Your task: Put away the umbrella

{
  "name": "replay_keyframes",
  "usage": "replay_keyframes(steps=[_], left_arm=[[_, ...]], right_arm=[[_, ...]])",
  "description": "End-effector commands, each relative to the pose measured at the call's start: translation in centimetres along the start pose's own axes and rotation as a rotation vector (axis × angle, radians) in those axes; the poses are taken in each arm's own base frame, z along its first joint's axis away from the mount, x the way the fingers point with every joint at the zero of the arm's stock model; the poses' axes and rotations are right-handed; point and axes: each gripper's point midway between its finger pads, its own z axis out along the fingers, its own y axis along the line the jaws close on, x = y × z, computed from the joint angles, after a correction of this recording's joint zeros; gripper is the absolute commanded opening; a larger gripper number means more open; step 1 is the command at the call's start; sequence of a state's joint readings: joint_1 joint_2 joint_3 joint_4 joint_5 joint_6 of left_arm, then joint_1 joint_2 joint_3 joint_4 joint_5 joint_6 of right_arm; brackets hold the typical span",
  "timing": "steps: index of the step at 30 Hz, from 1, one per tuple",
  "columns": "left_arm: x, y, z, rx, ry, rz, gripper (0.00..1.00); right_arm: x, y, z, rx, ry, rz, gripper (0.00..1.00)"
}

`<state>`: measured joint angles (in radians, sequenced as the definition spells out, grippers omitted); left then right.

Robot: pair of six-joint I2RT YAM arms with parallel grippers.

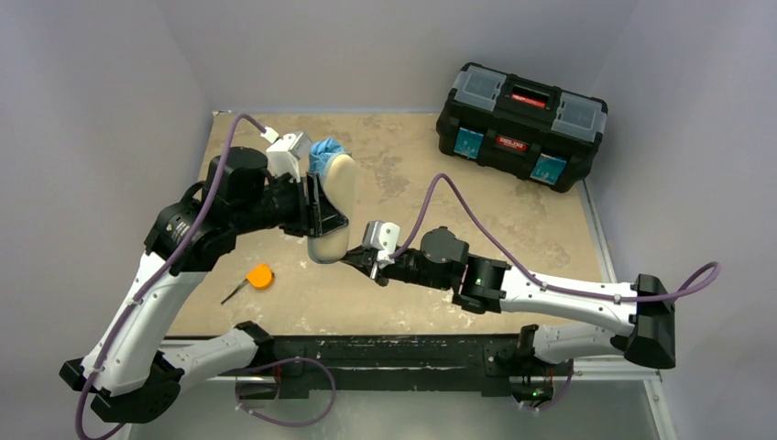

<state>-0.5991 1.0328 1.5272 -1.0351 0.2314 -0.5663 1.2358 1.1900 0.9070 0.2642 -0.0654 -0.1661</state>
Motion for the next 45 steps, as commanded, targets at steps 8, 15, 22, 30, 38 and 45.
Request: replay_keyframes(steps=[8,15,22,30,38,45], left_arm=[[-4.9,-0.1,-0.9,-0.030,-0.235,0.017,0.00],[-4.8,1.7,-0.9,-0.103,-0.273,0.005,0.00],[-4.4,3.4,-0.3,-0.164,-0.301,-0.013,0.00],[-4.0,5.0,-0.2,-0.222,-0.334,-0.032,0.00],[-3.7,6.5,-0.7,-0.298,-0.372,-0.024,0.00],[-3.6,7.6,-1.2,-0.365,-0.420,-0.039,0.00]], right_arm=[[-3.4,4.9,1.3,-0.171,-0.063,0.111,0.00],[-6.2,5.7,2.0,-0.195,-0.140,0.336,0.00],[-9.1,6.9,2.5,-0.272,-0.247,0.524,0.00],[-11.1,5.5,4.3,-0.193,-0.256,0.668,0.00],[-15.1,6.4,4.3,-0.305,-0.353,0.855,0.00],[-17.8,5.7,4.4,-0.324,-0.442,0.939,0.00]])
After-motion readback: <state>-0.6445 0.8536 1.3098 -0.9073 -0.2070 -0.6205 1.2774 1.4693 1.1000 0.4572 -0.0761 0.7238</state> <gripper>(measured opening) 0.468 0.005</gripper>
